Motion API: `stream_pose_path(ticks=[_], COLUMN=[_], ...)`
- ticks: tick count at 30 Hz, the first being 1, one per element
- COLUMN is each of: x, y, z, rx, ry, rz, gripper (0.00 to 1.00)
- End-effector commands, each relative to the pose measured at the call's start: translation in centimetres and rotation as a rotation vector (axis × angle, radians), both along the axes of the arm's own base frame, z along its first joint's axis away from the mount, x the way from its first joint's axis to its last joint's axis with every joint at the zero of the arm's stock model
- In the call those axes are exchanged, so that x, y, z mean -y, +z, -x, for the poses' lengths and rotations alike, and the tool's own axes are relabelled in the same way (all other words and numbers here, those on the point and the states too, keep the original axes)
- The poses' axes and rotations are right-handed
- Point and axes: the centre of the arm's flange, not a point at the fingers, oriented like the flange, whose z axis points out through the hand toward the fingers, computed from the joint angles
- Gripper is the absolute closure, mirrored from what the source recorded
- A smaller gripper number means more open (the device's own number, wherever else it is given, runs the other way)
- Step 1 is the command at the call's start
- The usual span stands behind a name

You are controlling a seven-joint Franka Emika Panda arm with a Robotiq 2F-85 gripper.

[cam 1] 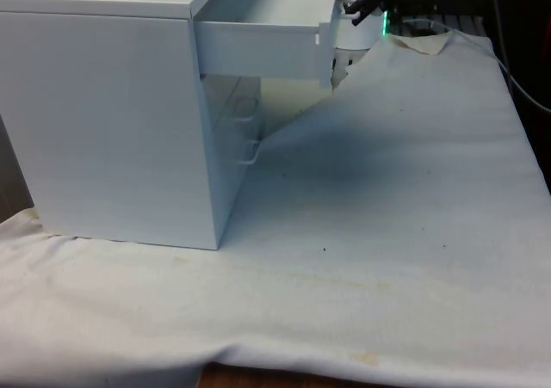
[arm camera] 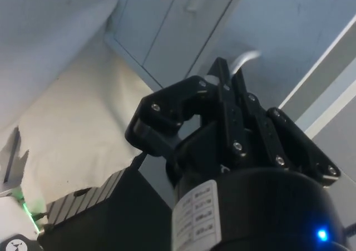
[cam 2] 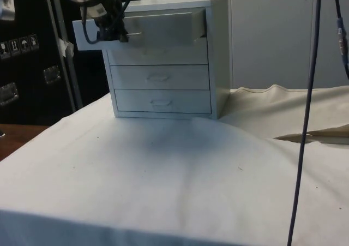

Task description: Open the drawer, then close it.

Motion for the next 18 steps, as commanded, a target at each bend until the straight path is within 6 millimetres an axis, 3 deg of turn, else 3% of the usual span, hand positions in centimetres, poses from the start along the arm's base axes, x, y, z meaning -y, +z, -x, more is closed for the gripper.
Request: stream_pose_path(ticks=[1, 18], x=[-0.5, -3.2], y=[0.0, -0.5], z=[0.1, 0.1], rx=[-0.002, 0.006], ry=[-0.003, -0.002], rz=[0.010, 0.028], gripper=[1.00, 1.00])
